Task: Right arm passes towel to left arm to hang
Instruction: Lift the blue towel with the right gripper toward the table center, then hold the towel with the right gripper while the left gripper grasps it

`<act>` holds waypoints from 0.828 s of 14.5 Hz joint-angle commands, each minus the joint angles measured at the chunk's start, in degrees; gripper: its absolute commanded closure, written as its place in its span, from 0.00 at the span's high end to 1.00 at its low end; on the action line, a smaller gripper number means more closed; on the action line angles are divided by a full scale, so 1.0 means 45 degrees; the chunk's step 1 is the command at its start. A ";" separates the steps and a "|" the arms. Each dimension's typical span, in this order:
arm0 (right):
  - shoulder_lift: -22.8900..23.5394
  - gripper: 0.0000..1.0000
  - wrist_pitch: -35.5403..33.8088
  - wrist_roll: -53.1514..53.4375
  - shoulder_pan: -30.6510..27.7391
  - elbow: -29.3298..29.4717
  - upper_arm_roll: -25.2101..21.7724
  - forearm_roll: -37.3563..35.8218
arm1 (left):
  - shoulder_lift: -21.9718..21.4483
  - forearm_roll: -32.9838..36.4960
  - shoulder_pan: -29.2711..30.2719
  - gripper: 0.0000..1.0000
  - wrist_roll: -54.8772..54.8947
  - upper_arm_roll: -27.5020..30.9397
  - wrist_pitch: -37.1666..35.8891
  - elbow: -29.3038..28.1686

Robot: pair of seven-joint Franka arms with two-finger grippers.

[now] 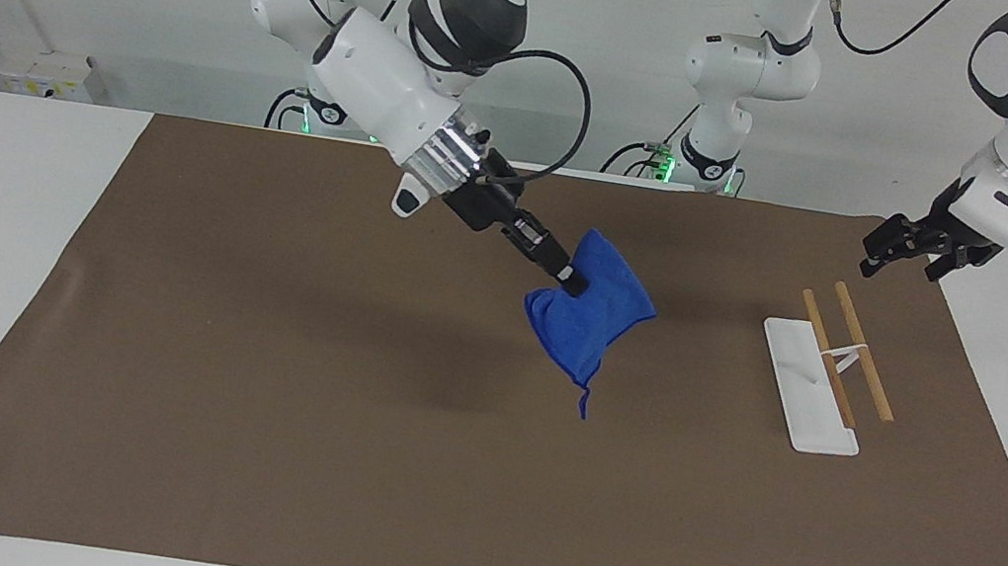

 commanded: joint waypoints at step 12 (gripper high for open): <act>0.0158 0.00 0.1627 0.0270 0.1113 0.0039 -0.0022 0.1437 | -0.0425 -0.3174 -0.2692 1.00 -1.2879 -0.0163 0.2738 -0.1404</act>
